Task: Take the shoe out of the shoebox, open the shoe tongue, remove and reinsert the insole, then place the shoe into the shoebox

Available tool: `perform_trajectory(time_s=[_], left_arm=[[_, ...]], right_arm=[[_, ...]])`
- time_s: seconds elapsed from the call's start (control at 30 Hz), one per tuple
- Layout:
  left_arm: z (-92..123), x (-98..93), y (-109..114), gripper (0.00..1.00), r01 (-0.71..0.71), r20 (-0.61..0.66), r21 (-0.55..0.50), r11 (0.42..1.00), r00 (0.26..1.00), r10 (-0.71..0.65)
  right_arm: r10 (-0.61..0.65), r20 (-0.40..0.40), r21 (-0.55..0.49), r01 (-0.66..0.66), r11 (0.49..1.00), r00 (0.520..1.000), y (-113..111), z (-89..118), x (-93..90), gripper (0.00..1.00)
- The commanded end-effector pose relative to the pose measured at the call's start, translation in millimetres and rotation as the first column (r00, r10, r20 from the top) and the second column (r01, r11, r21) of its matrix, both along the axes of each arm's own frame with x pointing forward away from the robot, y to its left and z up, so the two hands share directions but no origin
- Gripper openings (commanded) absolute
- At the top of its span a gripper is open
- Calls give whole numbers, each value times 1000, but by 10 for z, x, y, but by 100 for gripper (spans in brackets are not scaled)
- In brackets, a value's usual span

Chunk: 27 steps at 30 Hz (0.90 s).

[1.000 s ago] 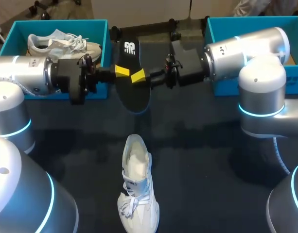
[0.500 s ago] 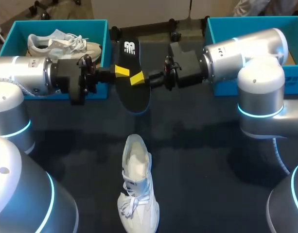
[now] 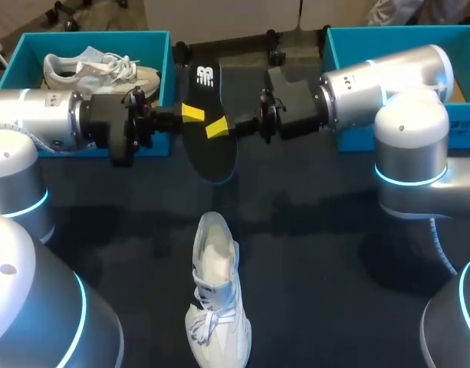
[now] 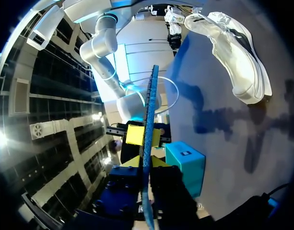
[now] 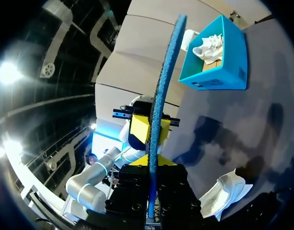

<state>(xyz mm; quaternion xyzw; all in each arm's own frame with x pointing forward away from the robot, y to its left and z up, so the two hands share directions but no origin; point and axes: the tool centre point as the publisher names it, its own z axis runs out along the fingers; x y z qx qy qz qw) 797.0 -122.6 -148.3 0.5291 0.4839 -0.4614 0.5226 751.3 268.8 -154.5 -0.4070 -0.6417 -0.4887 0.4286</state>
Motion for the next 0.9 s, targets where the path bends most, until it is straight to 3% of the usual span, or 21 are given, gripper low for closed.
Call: perform_trajectory(time_s=[0.03, 0.27, 0.53, 0.6, 0.9], left_arm=[[16, -31, 40, 100, -7, 2, 28, 1000, 1000, 7], [60, -101, 323, 100, -26, -50, 126, 992, 998, 32], [-51, -214, 667, 100, -56, -178, 266, 962, 978, 106], [-95, -249, 707, 100, -65, -179, 332, 941, 975, 131], [-95, -249, 707, 100, -65, -179, 332, 941, 975, 131]], right_arm=[[-3, 3, 5, 3, 1000, 1000, -11, -9, -7, 0], [-8, 13, 16, 8, 1000, 1000, -113, -35, -15, 0], [-12, 22, 22, 12, 1000, 1000, -189, -80, -22, 0], [-17, 6, 19, 17, 1000, 1000, -195, -101, -11, 0], [-17, 6, 19, 17, 1000, 1000, -195, -101, -11, 0]])
